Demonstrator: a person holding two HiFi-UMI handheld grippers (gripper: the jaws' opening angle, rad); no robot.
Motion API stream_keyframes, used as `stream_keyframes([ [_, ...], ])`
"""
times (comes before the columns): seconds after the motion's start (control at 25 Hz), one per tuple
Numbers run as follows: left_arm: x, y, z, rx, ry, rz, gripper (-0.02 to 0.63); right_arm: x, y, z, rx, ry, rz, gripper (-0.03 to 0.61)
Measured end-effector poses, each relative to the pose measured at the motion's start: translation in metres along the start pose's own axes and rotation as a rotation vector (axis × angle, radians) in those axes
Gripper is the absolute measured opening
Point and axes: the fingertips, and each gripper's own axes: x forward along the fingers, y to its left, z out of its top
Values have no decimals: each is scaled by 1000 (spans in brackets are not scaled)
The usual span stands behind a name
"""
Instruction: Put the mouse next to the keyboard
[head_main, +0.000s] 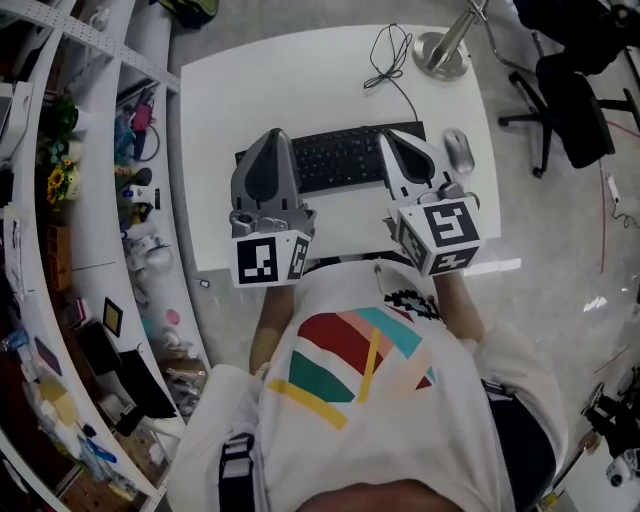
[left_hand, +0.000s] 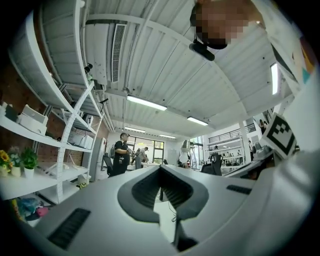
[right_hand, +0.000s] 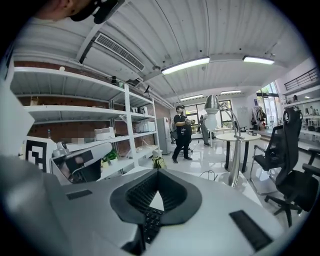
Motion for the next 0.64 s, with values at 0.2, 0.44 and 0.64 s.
stream_keyframes([
  [0.2,4,7,2,20,2,-7,43,7,9,4,7,-4,5,12],
  [0.44,-2,-1,2,10,-5,-25,43,-5,1,-4,37,11,-14,12],
  [0.64,2,-7,-4,15,-24,-22,43,-6,-20,-15,111,7,-35,12],
])
